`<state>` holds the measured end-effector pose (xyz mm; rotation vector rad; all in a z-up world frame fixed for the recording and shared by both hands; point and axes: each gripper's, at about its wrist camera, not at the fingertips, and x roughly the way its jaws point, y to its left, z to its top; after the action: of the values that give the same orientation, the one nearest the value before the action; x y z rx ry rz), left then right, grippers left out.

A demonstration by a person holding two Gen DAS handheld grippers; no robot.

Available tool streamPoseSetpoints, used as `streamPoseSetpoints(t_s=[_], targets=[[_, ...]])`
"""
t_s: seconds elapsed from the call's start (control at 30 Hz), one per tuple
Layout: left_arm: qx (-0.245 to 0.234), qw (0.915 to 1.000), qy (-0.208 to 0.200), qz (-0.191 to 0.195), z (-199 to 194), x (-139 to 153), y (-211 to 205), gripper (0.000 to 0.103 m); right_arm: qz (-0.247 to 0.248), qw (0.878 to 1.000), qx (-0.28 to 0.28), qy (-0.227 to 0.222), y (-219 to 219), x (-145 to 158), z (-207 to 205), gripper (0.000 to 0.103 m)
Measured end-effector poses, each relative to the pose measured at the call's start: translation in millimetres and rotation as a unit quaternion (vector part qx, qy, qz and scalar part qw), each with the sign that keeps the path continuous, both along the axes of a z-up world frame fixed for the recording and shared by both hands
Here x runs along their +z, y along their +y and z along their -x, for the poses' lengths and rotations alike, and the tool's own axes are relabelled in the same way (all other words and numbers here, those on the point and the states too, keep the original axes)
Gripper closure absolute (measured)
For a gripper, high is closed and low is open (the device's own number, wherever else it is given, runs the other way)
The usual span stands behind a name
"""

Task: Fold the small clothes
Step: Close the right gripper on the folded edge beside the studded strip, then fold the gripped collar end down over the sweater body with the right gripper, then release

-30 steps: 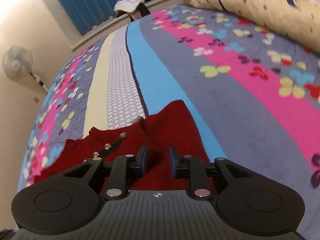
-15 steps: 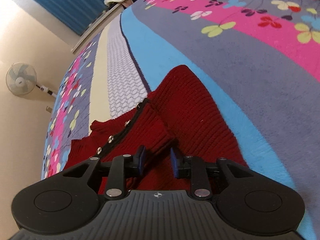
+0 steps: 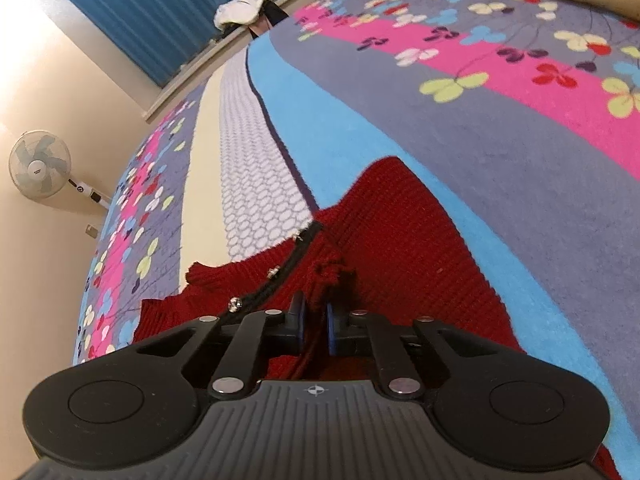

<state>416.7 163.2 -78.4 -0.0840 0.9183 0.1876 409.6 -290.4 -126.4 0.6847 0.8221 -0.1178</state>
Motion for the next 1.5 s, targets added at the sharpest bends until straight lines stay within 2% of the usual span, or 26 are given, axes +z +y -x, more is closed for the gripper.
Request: streamPoseSetpoints(t_s=[0.13, 0.33, 0.37, 0.4, 0.5, 0.53, 0.6, 0.7, 0.77, 0.93, 1.07, 1.27, 1.37, 1.4, 1.43, 1.47, 1.5], targets=[[0.001, 1.0000, 0.000, 0.001, 0, 1, -1, 0.054, -0.003, 1.000, -0.005, -0.025, 2, 17, 6, 0.094], [0.003, 0.9999, -0.008, 0.010, 0, 9, -3, 0.054, 0.012, 0.995, -0.015, -0.094, 5, 67, 35, 0.094], [0.002, 0.9999, -0.009, 0.012, 0, 9, -5, 0.054, 0.018, 0.996, -0.023, -0.083, 2, 67, 38, 0.094], [-0.001, 0.9999, -0.008, 0.012, -1, 9, -7, 0.054, 0.023, 0.998, -0.035, -0.053, -3, 61, 39, 0.094], [-0.008, 0.9999, -0.004, 0.012, -1, 8, -11, 0.054, 0.012, 0.995, -0.071, 0.062, -23, 24, 41, 0.094], [-0.009, 0.9999, -0.003, 0.014, -1, 7, -12, 0.054, -0.002, 0.993, -0.083, 0.084, -28, 14, 43, 0.094], [-0.006, 0.9998, 0.000, 0.019, -2, 6, -11, 0.054, -0.016, 0.993, -0.084, 0.080, -31, 13, 46, 0.093], [-0.004, 0.9997, 0.003, 0.024, -2, 5, -12, 0.054, 0.002, 0.996, -0.075, 0.057, -31, 24, 44, 0.087], [-0.006, 0.9997, 0.007, 0.021, -2, 2, -13, 0.054, 0.016, 0.995, -0.083, 0.058, -32, 26, 44, 0.074], [-0.004, 0.9997, 0.011, 0.020, -4, -1, -14, 0.054, 0.019, 0.995, -0.071, 0.068, -38, 16, 40, 0.078], [-0.005, 0.9997, 0.011, 0.020, -5, -1, -14, 0.054, 0.039, 0.995, -0.060, 0.070, -36, 15, 39, 0.092], [-0.008, 0.9988, 0.019, 0.045, -8, -6, -11, 0.054, 0.054, 0.997, -0.040, 0.040, -33, 24, 40, 0.093], [-0.009, 0.9982, 0.027, 0.052, -9, -13, -9, 0.054, 0.051, 0.997, -0.033, 0.053, -37, 19, 36, 0.093], [-0.012, 0.9982, 0.026, 0.052, -9, -14, -9, 0.056, 0.048, 0.997, -0.032, 0.059, -38, 16, 36, 0.093], [-0.017, 0.9982, 0.024, 0.053, -9, -14, -9, 0.073, 0.047, 0.997, -0.030, 0.062, -40, 14, 35, 0.093], [-0.026, 0.9977, 0.022, 0.059, -9, -13, -10, 0.083, 0.048, 0.997, -0.027, 0.062, -39, 13, 34, 0.093], [-0.030, 0.9982, 0.015, 0.049, -8, -9, -13, 0.086, 0.051, 0.997, -0.023, 0.058, -38, 13, 34, 0.093]])
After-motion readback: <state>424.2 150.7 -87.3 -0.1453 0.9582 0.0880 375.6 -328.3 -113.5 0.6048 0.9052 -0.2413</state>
